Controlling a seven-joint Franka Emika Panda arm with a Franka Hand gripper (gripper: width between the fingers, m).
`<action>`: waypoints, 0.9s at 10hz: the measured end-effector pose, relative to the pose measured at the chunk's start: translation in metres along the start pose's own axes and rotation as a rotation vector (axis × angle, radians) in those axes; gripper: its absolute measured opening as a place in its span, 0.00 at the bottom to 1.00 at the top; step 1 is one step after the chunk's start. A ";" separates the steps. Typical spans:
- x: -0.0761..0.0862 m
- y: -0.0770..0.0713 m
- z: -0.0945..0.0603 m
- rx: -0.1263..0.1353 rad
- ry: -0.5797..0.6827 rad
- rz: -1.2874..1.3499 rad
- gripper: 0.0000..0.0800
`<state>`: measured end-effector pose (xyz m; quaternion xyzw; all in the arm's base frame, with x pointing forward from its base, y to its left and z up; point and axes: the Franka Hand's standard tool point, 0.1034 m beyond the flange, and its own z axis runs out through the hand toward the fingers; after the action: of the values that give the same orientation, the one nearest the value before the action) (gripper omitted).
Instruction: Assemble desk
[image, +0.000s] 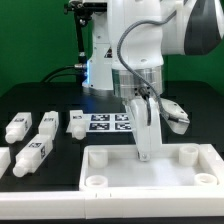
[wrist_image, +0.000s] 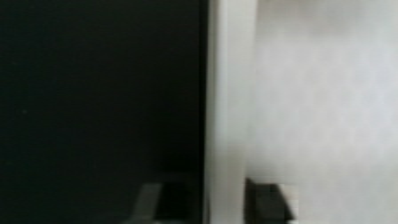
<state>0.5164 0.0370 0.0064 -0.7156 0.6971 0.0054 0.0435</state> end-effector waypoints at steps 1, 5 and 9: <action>0.000 0.000 0.000 0.001 0.000 -0.004 0.32; 0.005 0.015 -0.043 0.020 -0.058 -0.098 0.73; 0.008 0.016 -0.040 0.020 -0.049 -0.181 0.81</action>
Offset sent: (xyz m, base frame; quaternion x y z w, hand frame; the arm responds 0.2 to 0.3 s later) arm -0.0333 -0.0089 0.0512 0.0223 -0.0553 -0.0497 0.9970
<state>0.4986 0.0257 0.0444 -0.7750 0.6282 0.0119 0.0683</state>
